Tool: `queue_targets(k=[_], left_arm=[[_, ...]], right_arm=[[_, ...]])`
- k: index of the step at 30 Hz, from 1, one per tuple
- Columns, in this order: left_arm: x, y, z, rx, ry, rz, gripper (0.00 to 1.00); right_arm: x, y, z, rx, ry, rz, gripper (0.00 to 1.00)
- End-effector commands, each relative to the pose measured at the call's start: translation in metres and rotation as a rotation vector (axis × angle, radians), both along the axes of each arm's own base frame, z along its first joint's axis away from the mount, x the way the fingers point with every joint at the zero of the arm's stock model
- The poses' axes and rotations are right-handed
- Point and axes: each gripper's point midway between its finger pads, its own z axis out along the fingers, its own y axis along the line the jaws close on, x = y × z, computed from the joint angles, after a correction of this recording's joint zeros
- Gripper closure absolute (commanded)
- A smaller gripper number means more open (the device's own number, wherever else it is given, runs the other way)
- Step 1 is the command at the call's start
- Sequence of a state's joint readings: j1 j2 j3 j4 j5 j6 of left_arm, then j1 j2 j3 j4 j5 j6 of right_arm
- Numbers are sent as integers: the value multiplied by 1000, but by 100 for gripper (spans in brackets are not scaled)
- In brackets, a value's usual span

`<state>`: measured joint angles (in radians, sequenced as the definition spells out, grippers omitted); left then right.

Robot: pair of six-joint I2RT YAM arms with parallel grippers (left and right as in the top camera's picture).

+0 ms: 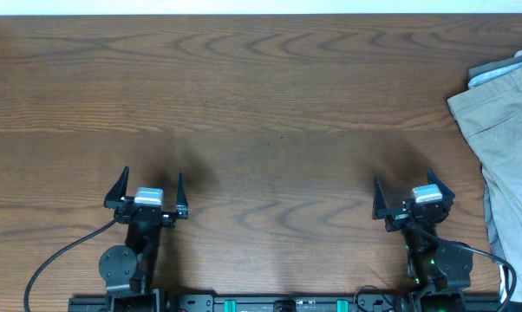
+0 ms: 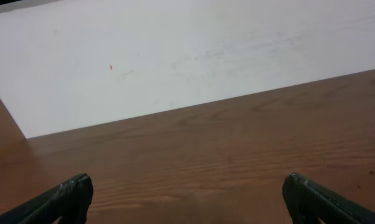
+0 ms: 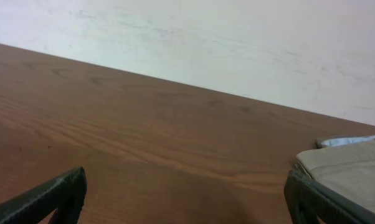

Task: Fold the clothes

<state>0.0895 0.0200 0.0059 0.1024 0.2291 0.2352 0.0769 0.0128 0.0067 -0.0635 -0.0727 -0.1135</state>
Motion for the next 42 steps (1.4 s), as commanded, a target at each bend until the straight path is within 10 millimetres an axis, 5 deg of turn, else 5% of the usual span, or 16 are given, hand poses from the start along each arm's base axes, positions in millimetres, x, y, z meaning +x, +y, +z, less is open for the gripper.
queue_targets(k=[1, 36, 42], left_arm=[[-2, 0, -39, -19, 158, 1, 2], [-2, 0, -39, -19, 159, 1, 2], [-2, 0, -32, -17, 131, 0, 2]], right_arm=[[0, -1, -1, -8, 3, -6, 1], [0, -1, -1, -7, 4, -6, 1], [0, 3, 17, -5, -72, 16, 1]])
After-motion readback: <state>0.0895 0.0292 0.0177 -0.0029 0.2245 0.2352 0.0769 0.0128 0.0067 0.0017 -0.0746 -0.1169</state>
